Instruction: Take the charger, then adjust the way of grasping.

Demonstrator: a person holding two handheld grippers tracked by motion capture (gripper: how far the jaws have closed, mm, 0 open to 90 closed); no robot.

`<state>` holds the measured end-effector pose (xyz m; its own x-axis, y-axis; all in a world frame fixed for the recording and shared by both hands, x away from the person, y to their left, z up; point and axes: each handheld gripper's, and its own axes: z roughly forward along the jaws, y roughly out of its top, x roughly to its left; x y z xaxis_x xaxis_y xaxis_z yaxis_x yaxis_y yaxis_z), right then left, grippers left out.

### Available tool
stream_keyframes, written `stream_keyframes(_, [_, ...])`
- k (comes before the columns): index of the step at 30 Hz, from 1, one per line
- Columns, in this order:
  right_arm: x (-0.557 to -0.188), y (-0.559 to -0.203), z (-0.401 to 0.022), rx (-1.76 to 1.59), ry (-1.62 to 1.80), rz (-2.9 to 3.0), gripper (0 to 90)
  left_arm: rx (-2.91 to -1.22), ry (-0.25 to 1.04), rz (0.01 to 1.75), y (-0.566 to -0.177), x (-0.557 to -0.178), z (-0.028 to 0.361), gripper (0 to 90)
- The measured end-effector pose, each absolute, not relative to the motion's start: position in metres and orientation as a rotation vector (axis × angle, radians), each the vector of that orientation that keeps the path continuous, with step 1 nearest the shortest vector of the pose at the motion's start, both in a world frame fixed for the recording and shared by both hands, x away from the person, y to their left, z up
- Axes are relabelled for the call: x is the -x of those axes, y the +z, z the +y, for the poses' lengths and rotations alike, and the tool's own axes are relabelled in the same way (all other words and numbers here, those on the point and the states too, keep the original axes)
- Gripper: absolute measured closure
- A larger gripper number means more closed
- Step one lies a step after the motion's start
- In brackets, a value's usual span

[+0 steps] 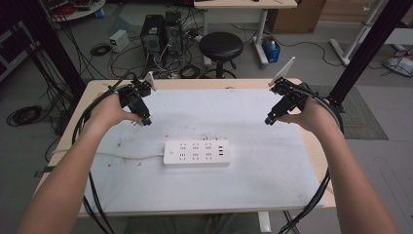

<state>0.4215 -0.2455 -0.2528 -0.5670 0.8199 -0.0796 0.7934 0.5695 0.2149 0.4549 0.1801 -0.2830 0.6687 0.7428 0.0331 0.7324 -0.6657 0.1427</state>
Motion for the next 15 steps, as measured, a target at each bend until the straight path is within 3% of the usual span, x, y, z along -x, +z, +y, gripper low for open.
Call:
stream_keyframes(6, [-0.412,-0.242,-0.244,-1.429,0.308,2.621,10.8,-2.755,0.175,1.148,-0.274,-0.451,0.177,41.5])
stream_keyframes(15, [-0.411,-0.227,-0.257,-1.632,0.556,2.534,10.8,-2.751,0.227,0.83,-0.26,-0.434,0.157,41.8])
